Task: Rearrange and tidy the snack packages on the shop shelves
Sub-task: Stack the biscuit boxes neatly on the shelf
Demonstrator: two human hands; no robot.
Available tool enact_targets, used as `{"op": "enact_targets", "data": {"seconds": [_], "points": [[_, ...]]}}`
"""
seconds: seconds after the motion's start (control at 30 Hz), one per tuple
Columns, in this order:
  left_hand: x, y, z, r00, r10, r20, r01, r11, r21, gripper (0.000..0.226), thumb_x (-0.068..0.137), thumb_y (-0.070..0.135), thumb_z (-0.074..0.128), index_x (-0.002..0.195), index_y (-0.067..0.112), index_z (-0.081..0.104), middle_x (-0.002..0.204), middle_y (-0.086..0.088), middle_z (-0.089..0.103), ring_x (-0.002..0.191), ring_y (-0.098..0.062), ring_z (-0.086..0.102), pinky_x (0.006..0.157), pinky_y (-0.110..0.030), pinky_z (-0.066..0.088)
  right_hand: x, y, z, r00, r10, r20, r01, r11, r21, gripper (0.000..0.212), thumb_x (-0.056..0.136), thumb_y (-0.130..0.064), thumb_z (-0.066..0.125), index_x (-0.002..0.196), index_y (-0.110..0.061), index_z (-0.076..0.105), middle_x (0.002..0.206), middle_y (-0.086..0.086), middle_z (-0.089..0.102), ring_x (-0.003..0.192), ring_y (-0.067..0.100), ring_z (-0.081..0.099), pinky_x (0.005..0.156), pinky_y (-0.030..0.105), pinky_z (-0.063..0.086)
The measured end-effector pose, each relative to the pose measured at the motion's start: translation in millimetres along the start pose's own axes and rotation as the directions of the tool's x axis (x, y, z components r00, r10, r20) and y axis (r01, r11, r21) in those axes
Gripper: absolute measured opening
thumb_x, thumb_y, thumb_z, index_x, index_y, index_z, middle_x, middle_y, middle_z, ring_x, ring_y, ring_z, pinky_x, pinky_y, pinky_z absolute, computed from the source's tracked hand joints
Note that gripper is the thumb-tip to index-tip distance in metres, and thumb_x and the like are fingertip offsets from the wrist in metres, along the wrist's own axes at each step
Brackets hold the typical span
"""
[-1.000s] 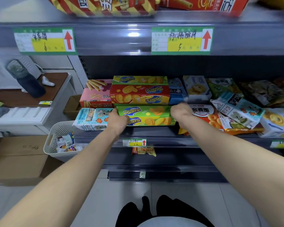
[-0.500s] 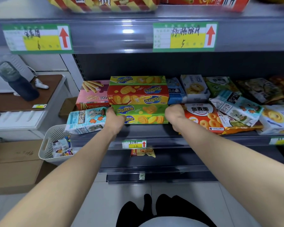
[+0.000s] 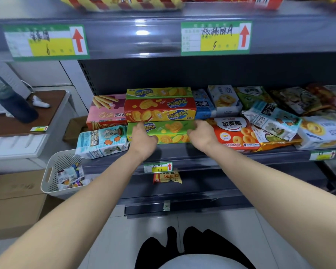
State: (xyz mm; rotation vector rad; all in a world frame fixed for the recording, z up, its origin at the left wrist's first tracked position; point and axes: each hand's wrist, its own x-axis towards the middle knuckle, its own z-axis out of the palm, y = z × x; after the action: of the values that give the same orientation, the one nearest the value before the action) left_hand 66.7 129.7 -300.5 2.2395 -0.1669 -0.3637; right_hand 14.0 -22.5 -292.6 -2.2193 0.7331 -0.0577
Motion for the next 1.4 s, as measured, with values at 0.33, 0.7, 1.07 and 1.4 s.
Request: {"op": "enact_targets", "data": {"seconds": [0.33,0.7,1.07,1.4], "points": [[-70.7,61.7,-19.9,0.923,0.367,0.118,-0.385,0.897,0.217,0.049,0.089,0.01,0.054,0.138,0.011,0.043,0.14,-0.006,0.048,0.129,-0.019,0.045,0.104,-0.024,0.031,-60.6,-22.1,-46.8,0.968,-0.25,0.017,0.246,0.936,-0.251,0.042,0.094,-0.023,0.055,0.131,-0.004,0.048,0.129,0.017,0.055,0.119,0.031,0.051,0.098,0.036,0.044],[-167.1,215.6,10.2,0.617,0.777,0.121,-0.746,0.53,0.403,0.037,0.09,0.025,0.054,0.126,0.019,0.055,0.121,0.002,0.061,0.112,-0.017,0.056,0.097,-0.035,0.043,-122.8,2.2,-219.1,0.834,-0.501,-0.23,0.359,0.81,-0.464,0.041,0.089,-0.032,0.058,0.125,-0.012,0.056,0.123,0.008,0.061,0.12,0.026,0.051,0.1,0.039,0.04],[-207.4,401.8,92.8,0.453,0.892,0.018,-0.814,0.405,0.416,0.034,0.087,0.023,0.055,0.121,0.018,0.057,0.113,0.001,0.064,0.105,-0.019,0.058,0.089,-0.032,0.046,-130.8,63.8,-428.6,0.704,-0.504,-0.501,0.202,0.818,-0.539,0.042,0.087,-0.033,0.062,0.123,-0.011,0.058,0.125,0.012,0.061,0.119,0.03,0.053,0.098,0.037,0.042],[-205.1,482.5,159.7,0.458,0.884,0.096,-0.837,0.392,0.381,0.032,0.088,0.021,0.053,0.12,0.017,0.058,0.116,-0.002,0.063,0.105,-0.02,0.056,0.084,-0.029,0.043,-116.2,110.8,-525.1,0.673,-0.379,-0.635,0.09,0.894,-0.438,0.041,0.086,-0.027,0.065,0.124,-0.011,0.06,0.122,0.014,0.063,0.113,0.032,0.056,0.093,0.036,0.044]]}}
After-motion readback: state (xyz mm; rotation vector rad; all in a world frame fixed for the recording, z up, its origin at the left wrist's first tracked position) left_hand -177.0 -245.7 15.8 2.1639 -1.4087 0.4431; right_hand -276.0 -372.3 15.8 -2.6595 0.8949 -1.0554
